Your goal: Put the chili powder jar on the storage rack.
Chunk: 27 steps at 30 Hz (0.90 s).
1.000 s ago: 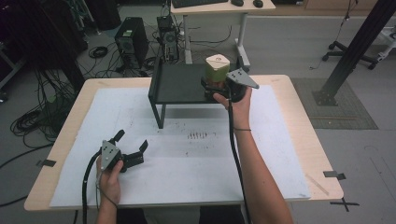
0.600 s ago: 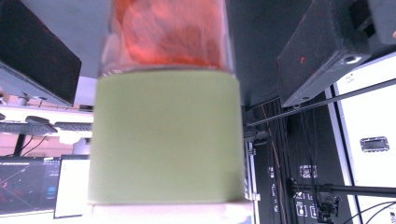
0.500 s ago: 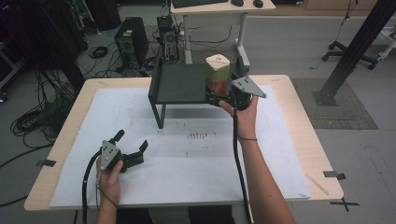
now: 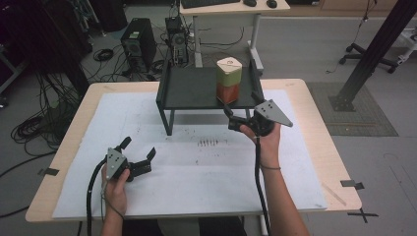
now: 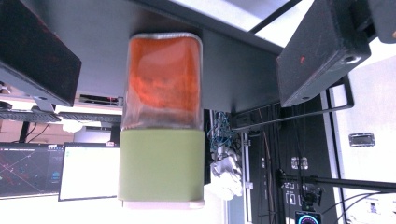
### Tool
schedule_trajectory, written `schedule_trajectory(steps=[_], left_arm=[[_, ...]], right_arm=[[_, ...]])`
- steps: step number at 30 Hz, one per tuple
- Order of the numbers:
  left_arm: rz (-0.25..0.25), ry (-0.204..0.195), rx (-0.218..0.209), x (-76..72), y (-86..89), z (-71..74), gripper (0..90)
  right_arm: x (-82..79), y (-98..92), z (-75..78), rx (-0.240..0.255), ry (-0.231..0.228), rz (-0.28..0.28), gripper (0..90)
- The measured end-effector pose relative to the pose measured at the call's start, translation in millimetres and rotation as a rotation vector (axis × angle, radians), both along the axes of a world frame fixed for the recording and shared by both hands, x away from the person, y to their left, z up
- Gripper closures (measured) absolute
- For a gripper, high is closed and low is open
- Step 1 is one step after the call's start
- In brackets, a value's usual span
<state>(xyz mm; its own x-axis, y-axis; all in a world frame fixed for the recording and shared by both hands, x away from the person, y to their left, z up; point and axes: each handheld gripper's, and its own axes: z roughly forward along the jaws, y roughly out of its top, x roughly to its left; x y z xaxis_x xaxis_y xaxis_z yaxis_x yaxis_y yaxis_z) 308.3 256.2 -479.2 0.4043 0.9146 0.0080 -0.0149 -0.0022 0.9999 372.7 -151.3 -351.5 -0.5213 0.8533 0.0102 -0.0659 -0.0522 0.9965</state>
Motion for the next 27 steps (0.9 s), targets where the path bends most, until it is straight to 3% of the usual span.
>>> schedule_trajectory(steps=[19, 27], left_arm=[[0.001, 0.001, 0.001, 0.0, 0.1, 0.0, 0.4], [0.001, 0.001, 0.001, 0.0, 0.1, 0.0, 0.4]], right_arm=[[-35.5, -11.5, -34.0, 0.015, -0.006, 0.008, 0.1], [-48.3, -15.8, -60.7, 0.013, 0.024, 0.011, 0.0]])
